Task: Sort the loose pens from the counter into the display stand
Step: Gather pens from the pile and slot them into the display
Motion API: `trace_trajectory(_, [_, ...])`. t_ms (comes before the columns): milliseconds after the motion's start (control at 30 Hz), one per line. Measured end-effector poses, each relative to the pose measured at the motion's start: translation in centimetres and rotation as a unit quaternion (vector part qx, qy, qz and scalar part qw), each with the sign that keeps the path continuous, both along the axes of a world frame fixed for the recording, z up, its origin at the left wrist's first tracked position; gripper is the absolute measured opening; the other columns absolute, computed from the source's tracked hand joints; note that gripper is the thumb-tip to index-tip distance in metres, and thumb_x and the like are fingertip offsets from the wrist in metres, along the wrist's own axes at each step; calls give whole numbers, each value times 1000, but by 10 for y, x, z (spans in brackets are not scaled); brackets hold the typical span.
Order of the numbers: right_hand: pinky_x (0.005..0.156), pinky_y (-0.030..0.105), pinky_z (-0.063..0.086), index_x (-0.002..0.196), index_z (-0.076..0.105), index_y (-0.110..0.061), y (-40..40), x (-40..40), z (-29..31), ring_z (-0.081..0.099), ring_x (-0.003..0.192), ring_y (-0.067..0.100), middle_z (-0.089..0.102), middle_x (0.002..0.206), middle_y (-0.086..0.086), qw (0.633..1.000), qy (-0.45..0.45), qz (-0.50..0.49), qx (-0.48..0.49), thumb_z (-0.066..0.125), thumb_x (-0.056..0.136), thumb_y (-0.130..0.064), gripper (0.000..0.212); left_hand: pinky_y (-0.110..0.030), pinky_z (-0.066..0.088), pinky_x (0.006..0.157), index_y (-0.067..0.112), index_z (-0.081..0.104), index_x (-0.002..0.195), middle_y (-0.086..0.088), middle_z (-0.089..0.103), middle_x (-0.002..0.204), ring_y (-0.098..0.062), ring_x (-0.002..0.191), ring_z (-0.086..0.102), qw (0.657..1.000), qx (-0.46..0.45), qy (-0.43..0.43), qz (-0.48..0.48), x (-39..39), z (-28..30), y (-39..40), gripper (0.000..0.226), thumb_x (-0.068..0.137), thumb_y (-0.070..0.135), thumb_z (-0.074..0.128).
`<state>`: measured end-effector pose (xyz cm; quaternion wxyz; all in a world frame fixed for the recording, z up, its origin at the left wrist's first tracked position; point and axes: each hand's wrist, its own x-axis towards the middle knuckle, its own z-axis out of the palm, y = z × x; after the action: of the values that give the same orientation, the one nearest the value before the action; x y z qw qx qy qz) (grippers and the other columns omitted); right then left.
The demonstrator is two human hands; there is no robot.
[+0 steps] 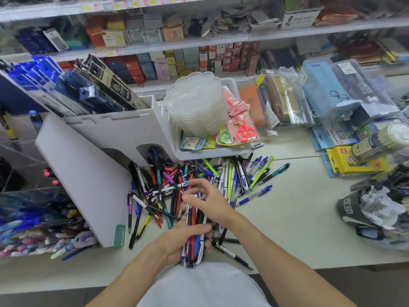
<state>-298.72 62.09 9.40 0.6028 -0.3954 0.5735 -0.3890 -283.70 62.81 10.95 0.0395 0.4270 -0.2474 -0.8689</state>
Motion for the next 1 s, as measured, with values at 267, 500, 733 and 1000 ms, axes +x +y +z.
trace_trajectory(267, [88,28,57,128,60,-23,9,-12,7,67,106,5,65,122,-1,998,-45,-54,8,69,97,-28,32,-45,53,74,-5,57,108,-16,60,81,-29,66,59,994,-83,-67,23,8,10,5,40,83,18,80])
trace_trajectory(500, [78,33,59,102,72,-25,13,-28,41,68,82,21,70,90,-3,995,36,-37,-81,83,84,-26,21,-42,56,68,-5,50,120,-21,60,78,-30,66,60,979,-182,-58,68,14,50,-7,38,89,8,69])
trace_trajectory(733, [70,36,56,108,68,-23,15,-19,53,56,66,13,60,74,-3,996,11,-59,-64,84,82,-19,30,-47,55,71,-4,48,125,-25,55,85,-35,73,58,985,-148,-18,88,3,68,8,50,85,6,75])
trace_trajectory(1000, [66,29,54,100,73,-16,11,-29,73,61,73,17,64,85,3,996,27,-19,-80,84,83,-18,20,-43,56,66,-9,50,122,-27,60,82,-35,71,62,986,-137,0,96,13,73,16,41,92,16,64])
